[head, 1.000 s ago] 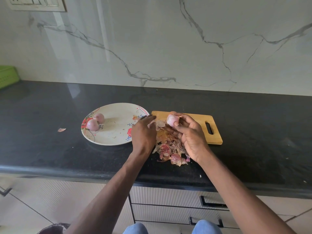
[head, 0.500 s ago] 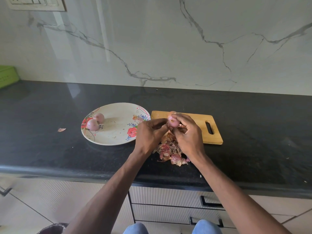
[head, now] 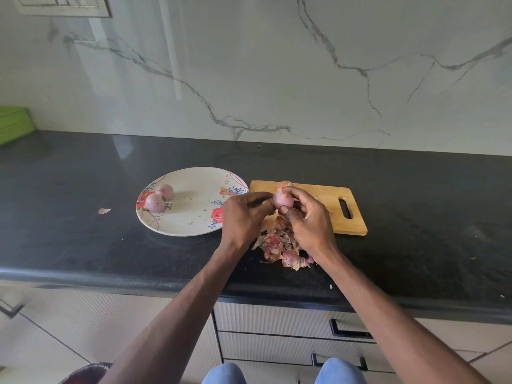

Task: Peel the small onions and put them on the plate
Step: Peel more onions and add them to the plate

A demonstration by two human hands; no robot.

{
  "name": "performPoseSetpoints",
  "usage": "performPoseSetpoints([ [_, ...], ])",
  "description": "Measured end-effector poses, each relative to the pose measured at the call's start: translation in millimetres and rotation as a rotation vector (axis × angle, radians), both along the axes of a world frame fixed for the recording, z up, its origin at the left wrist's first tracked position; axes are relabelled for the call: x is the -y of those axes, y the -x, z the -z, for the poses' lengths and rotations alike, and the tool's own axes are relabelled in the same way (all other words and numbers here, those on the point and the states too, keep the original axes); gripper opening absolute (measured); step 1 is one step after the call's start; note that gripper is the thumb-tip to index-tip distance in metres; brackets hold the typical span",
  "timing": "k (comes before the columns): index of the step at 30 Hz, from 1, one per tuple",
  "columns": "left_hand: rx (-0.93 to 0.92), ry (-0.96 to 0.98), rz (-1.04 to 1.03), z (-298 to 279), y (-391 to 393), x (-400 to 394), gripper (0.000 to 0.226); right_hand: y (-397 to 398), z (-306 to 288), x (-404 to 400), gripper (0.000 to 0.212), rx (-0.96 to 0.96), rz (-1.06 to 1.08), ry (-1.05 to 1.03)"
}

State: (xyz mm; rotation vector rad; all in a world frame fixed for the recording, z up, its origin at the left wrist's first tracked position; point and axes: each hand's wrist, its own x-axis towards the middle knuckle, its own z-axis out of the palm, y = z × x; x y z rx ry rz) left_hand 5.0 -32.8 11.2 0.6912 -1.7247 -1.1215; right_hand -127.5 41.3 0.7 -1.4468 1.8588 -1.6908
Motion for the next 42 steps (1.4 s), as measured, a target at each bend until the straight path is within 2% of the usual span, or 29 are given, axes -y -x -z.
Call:
performPoseSetpoints([
  [5,-0.012,-0.025,-0.073,-1.6,0.4,0.2,0.014,-0.4,-1.3,0.9,0.038,0.102,-0.043,-0.01],
  [15,0.025,-0.095,-0.218,-0.6,2.2,5.1,0.015,0.4,-18.9,-5.4,0.035,0.882,-0.357,0.118],
  [18,0.061,-0.082,-0.257,1.1,3.8,7.3,0.019,1.2,-24.5,-6.7,0.026,1.006,-0.365,0.124],
  [21,0.177,0.03,-0.298,3.7,4.4,7.5,0.029,1.8,-23.5,-5.0,0.02,1.074,-0.305,0.123],
  [24,0.336,0.153,-0.313,3.5,6.1,3.5,0.041,2.6,-22.0,-4.3,0.026,1.098,-0.279,0.11],
  [26,0.365,0.197,-0.289,4.1,7.6,1.9,0.041,2.8,-21.3,-4.7,0.028,1.073,-0.274,0.088],
  [30,0.322,0.287,-0.296,7.6,6.5,4.6,0.025,2.0,-21.4,-3.6,0.023,1.036,-0.219,0.068],
  [34,0.186,0.252,-0.171,5.8,3.0,2.3,0.027,1.4,-21.2,-2.6,0.017,1.019,-0.172,0.08],
  [36,0.182,0.272,-0.1,5.6,3.7,1.1,0.03,0.5,-21.3,-3.6,0.015,0.998,-0.183,0.074],
  [38,0.195,0.296,-0.075,6.6,5.0,2.2,0.03,-0.4,-19.9,-4.1,0.019,0.964,-0.183,0.068],
  [42,0.154,0.4,-0.146,10.7,7.2,4.2,0.02,-2.8,-16.6,-2.6,0.039,0.819,-0.119,0.061],
])
